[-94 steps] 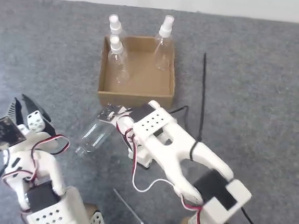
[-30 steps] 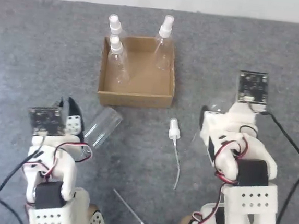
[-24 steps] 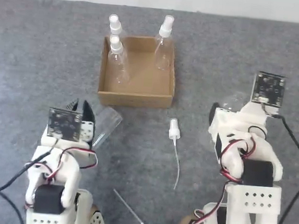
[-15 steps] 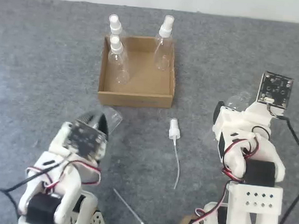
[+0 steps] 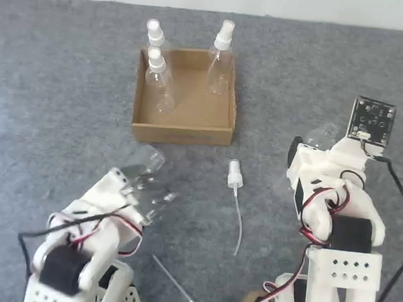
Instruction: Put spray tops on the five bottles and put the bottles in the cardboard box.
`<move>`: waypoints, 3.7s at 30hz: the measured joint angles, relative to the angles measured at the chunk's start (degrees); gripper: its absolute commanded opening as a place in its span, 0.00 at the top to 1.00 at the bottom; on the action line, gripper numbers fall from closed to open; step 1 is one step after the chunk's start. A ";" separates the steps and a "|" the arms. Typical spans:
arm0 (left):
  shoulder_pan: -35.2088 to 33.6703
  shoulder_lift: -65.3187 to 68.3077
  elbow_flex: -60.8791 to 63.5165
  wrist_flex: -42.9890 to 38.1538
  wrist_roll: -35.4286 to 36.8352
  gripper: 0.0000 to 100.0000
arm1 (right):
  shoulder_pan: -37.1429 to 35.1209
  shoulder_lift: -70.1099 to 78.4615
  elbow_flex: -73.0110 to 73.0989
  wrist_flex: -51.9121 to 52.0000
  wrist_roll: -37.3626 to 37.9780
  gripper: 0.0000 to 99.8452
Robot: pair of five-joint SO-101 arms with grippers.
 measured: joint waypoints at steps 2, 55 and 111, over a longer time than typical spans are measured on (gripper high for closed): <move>2.29 4.57 -1.49 0.70 -1.23 0.95 | 0.00 0.00 0.00 0.00 0.00 0.92; 27.25 78.15 -7.21 0.00 -38.68 0.99 | 6.86 0.00 3.16 -5.63 0.00 0.92; -45.19 79.30 -22.86 6.51 -44.66 0.99 | 6.86 0.00 3.16 -5.63 0.00 0.92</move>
